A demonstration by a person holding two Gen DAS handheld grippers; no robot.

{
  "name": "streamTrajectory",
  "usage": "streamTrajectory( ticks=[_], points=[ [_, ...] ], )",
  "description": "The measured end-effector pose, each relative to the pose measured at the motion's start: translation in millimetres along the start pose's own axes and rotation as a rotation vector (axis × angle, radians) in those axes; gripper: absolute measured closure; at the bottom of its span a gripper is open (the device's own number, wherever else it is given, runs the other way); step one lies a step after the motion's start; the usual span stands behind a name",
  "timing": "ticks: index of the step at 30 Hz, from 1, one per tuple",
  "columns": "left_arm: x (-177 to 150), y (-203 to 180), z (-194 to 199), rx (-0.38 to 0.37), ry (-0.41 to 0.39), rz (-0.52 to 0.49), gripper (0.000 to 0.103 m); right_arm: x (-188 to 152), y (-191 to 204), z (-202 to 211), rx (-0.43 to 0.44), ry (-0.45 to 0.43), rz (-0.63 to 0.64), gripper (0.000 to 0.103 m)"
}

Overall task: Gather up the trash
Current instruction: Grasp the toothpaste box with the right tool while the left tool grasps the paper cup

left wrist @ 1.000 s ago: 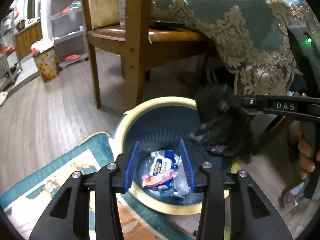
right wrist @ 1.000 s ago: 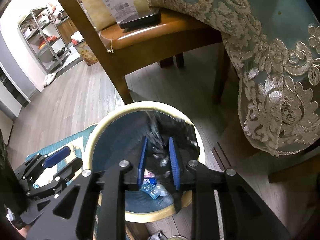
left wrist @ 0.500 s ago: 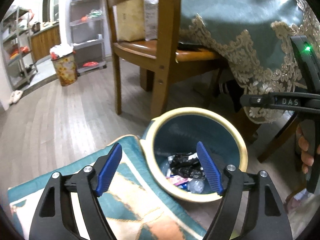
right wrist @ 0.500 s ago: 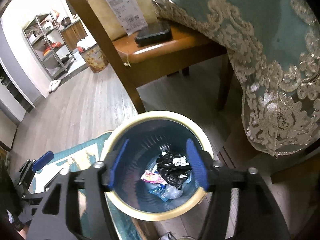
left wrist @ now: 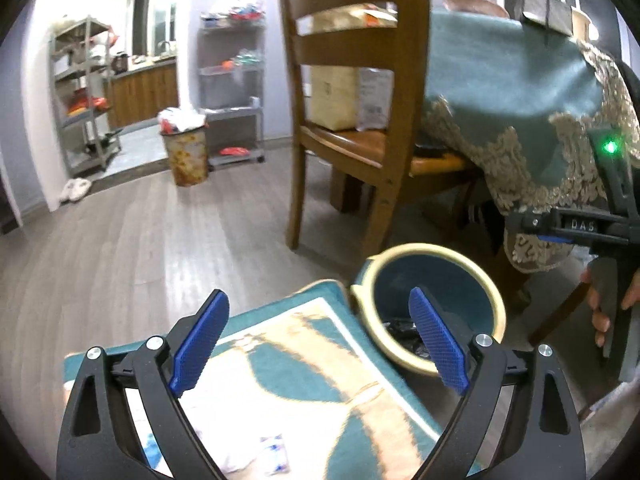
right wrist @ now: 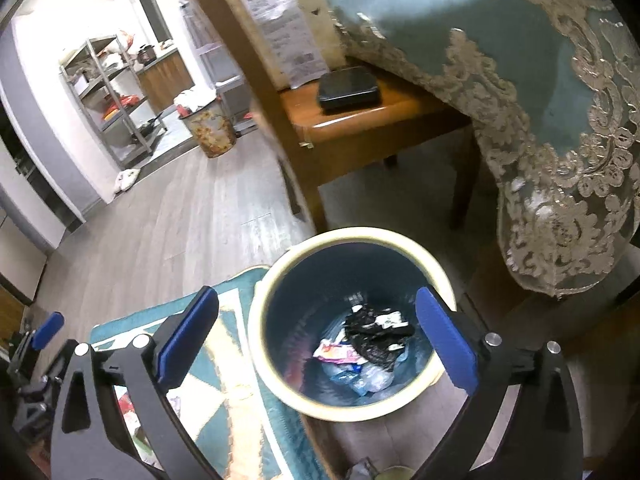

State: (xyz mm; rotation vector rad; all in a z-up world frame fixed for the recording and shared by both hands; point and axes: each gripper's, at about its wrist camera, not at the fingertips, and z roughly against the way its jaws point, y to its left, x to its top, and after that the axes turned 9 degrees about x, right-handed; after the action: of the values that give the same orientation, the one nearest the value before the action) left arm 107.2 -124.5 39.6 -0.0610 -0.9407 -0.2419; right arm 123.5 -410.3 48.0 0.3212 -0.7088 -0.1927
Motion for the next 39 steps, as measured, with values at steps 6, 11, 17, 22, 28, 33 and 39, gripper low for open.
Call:
streamTrajectory(
  ticks=[6,11,17,22,28,33,39],
  points=[
    [-12.8,59.1,30.4,0.098,-0.010,0.056,0.012,-11.3,35.8,-5.5,0.031,0.015,0.053,0.006],
    [-33.4,101.9,46.2,0.179,0.012,0.092,0.012,-22.2,66.9,-17.4,0.060,0.046,0.089,0.006],
    [-60.1,135.4,52.9,0.244,0.065,0.100,0.012,-39.1,100.6,-35.0,0.075,0.082,0.132,0.006],
    [-80.9,152.5,53.8,0.264,0.100,0.086,0.012,-65.1,132.0,-56.2,0.090,0.140,0.172,0.006],
    [-104.8,172.8,43.6,0.274,0.165,0.099,0.012,-102.6,161.9,-88.3,0.078,0.222,0.254,0.006],
    [-125.4,179.7,29.2,0.265,0.228,0.059,0.012,-124.6,175.2,-113.8,0.078,0.288,0.272,0.006],
    [-132.8,176.5,14.9,0.220,0.254,0.040,0.012,-143.6,183.2,-145.9,0.071,0.369,0.291,0.006]
  ],
)
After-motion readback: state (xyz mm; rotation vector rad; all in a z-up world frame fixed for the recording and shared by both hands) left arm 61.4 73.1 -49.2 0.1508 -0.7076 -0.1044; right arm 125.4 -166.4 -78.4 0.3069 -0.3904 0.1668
